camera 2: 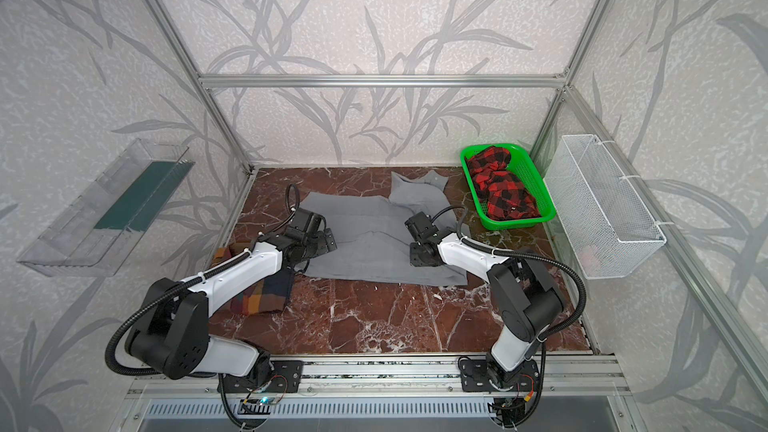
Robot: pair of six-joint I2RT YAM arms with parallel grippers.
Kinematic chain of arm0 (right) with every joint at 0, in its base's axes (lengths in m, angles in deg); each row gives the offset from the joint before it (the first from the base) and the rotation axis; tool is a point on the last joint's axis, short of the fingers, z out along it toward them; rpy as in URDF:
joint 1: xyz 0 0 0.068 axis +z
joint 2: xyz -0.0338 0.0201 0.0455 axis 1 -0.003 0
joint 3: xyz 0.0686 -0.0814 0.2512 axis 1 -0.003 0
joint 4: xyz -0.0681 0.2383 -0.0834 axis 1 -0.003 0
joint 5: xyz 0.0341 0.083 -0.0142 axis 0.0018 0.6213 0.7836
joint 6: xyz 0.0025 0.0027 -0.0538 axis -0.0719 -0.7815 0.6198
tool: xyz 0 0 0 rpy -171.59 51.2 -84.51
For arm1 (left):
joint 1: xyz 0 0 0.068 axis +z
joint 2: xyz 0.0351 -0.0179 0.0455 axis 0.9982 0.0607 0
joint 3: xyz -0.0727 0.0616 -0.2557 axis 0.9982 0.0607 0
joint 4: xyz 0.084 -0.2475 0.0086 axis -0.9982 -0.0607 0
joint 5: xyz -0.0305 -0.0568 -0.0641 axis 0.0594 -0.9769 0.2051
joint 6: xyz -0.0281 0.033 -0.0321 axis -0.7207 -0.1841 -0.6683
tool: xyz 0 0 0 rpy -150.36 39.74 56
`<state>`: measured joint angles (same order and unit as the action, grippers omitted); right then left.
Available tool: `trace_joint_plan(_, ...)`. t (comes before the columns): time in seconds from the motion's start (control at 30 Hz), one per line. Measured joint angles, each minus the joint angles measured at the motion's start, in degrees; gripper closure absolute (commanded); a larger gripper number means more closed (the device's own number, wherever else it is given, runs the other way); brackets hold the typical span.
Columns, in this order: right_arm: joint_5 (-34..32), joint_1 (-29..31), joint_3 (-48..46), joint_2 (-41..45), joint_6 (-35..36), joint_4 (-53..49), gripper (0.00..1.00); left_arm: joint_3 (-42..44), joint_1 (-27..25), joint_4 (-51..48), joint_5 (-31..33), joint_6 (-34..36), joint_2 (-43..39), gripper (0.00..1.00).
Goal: Fold and stack the long sleeve shirts
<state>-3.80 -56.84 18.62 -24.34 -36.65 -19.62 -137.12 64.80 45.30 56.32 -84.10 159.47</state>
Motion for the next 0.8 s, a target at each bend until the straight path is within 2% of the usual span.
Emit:
trace_joint_plan(0.37, -3.2, -1.5, -3.6, -1.0, -6.2, -2.5, 0.61, 1.6, -2.9, 2.2, -2.7, -4.3, 3.8, 0.01)
trace_joint_plan(0.6, -2.7, -4.9, -6.4, 0.3, -7.8, 1.0, 0.63, 3.4, -7.4, 4.0, -3.2, -7.3, 6.2, 0.01)
trace_joint_plan(0.8, -2.7, -5.2, -9.9, 3.2, -9.1, 3.5, 0.63, 4.6, -11.7, 6.6, -1.9, -9.9, 6.4, 0.01)
